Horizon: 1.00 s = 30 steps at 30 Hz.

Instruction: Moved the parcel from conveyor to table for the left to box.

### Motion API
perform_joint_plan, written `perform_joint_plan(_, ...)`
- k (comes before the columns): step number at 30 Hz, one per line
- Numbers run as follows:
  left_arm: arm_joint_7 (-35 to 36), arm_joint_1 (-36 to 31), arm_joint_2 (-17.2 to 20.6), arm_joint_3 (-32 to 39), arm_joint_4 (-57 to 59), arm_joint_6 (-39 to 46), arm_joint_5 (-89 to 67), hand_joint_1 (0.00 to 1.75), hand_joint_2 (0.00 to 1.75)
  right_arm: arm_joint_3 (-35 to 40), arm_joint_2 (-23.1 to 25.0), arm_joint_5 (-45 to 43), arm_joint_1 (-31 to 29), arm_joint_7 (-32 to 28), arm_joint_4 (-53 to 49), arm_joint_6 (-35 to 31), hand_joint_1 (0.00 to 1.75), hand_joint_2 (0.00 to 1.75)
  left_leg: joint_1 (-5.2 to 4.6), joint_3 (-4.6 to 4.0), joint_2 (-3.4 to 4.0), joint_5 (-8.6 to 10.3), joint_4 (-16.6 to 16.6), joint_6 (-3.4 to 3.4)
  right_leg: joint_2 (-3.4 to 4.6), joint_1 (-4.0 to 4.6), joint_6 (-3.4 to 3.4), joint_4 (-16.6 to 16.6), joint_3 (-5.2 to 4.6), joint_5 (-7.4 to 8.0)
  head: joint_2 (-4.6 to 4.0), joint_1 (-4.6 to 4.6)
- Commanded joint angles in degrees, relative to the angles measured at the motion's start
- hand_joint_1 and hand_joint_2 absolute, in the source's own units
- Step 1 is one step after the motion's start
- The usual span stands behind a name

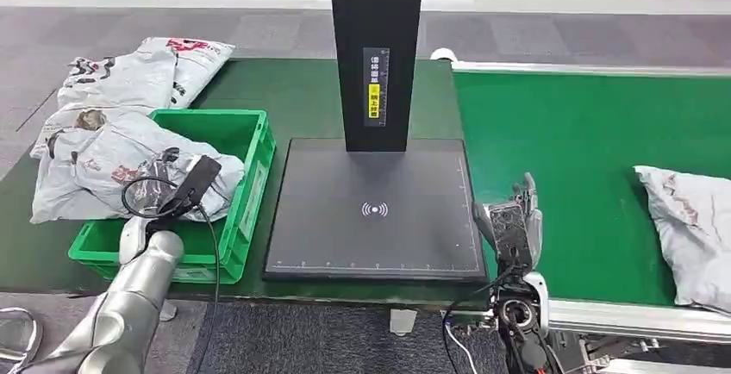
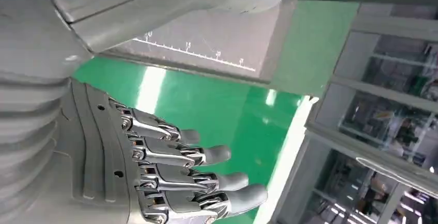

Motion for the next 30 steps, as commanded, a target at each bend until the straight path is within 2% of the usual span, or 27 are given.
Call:
perform_joint_plan(1,-8.49,-1.24,-0.58,7.46,3.19,4.24,14.52,0.0,0.0,2.26,-0.84,0.89,-0.2,1.26,0.36,0.66,0.0,1.75,0.07,-0.58,0.04,0.22,0.05,-0.07,0.06,0.06,-0.09,0.08,-0.62,0.22,0.0,0.0)
perform_joint_plan(3,-9.32,-1.52,-0.48,7.5,2.47,4.07,15.8,0.0,0.0,2.26,-0.78,0.9,0.03,1.11,0.5,0.48,0.0,1.75,0.12,-0.72,0.04,0.42,-0.07,-0.06,0.06,0.11,-0.26,-0.02,-0.81,0.42,0.02,0.0)
perform_joint_plan(4,-9.32,-1.52,-0.48,7.5,2.47,4.07,15.8,0.0,0.0,2.26,-0.78,0.9,0.03,1.11,0.5,0.48,0.0,1.75,0.15,-0.25,-0.13,0.31,-0.01,-0.02,-0.09,0.06,-0.31,0.05,-0.45,0.22,0.0,0.0)
perform_joint_plan(5,-9.3,-1.39,-0.54,7.44,2.36,4.11,15.88,0.0,0.0,2.26,-0.76,0.9,0.04,1.07,0.55,0.45,0.0,1.75,0.18,-0.07,-0.15,0.43,-0.05,-0.03,-0.11,0.07,-0.34,0.04,-0.61,0.3,0.0,0.0)
perform_joint_plan(6,-9.31,-1.26,-0.57,7.38,2.29,4.16,15.95,0.0,0.0,2.26,-0.78,0.9,-0.01,1.04,0.59,0.46,0.0,1.75,0.23,-0.14,-0.13,0.8,-0.13,-0.25,-0.11,0.11,-0.41,-0.09,-0.68,0.45,0.02,0.0)
perform_joint_plan(7,-9.34,-1.16,-0.6,7.33,2.26,4.23,16.02,0.0,0.0,2.26,-0.78,0.89,-0.04,1.03,0.61,0.47,0.0,1.75,0.19,0.13,-0.22,0.65,0.0,-0.34,-0.17,0.03,-0.42,0.16,-0.45,0.24,0.02,0.0)
perform_joint_plan(8,-9.34,-1.16,-0.6,7.33,2.26,4.23,16.02,0.0,0.0,2.26,-0.78,0.89,-0.04,1.03,0.61,0.47,0.0,1.75,0.25,-0.1,-0.16,0.73,-0.05,-0.33,-0.12,0.08,-0.44,0.06,-0.67,0.35,0.02,0.0)
perform_joint_plan(9,-9.34,-1.16,-0.6,7.33,2.26,4.23,16.02,0.0,0.0,2.26,-0.78,0.89,-0.04,1.03,0.61,0.47,0.0,1.75,0.23,0.24,-0.22,0.54,0.02,-0.38,-0.17,0.04,-0.47,0.19,-0.33,0.13,0.02,0.0)
perform_joint_plan(11,-9.38,-1.06,-0.62,7.29,2.27,4.3,16.1,0.0,0.0,2.26,-0.79,0.89,-0.08,1.02,0.62,0.49,0.0,1.75,0.25,-0.07,-0.13,0.69,-0.11,-0.4,-0.09,0.07,-0.5,0.06,-0.67,0.32,0.02,0.0)
perform_joint_plan(15,-9.38,-1.06,-0.62,7.29,2.27,4.3,16.1,0.0,0.0,2.26,-0.79,0.89,-0.08,1.02,0.62,0.49,0.0,1.75,0.24,0.07,-0.18,0.67,-0.12,-0.43,-0.14,0.1,-0.5,0.08,-0.52,0.27,0.0,0.0)
perform_joint_plan(20,-9.38,-1.06,-0.62,7.29,2.27,4.3,16.1,0.0,0.0,2.26,-0.79,0.89,-0.08,1.02,0.62,0.49,0.0,1.75,0.28,-0.22,-0.07,0.77,-0.22,-0.41,-0.04,0.14,-0.52,-0.07,-0.83,0.45,0.0,0.0)
perform_joint_plan(21,-12.25,-0.81,-1.15,8.14,0.78,5.28,19.73,0.0,0.0,2.22,-0.78,0.86,-0.01,0.87,0.74,0.33,0.0,1.75,0.27,0.0,-0.2,0.63,-0.09,-0.43,-0.16,0.12,-0.51,0.07,-0.59,0.27,0.02,0.0)
perform_joint_plan(24,-20.57,1.41,-2.67,7.6,-7.36,6.75,30.59,0.0,0.0,2.14,-0.57,0.44,-0.19,0.25,1.62,0.01,0.0,1.75,0.3,-0.13,-0.12,0.71,-0.19,-0.4,-0.09,0.15,-0.5,-0.06,-0.71,0.37,0.0,0.0)
perform_joint_plan(30,-24.33,7.89,-4.76,-0.07,-24.2,5.04,42.3,0.0,0.0,2.65,-0.4,-1.12,-3.6,-1.08,5.47,-0.46,0.0,1.75,0.35,-0.18,0.04,0.59,-0.13,-0.41,0.05,0.18,-0.5,-0.08,-0.79,0.33,0.02,0.0)
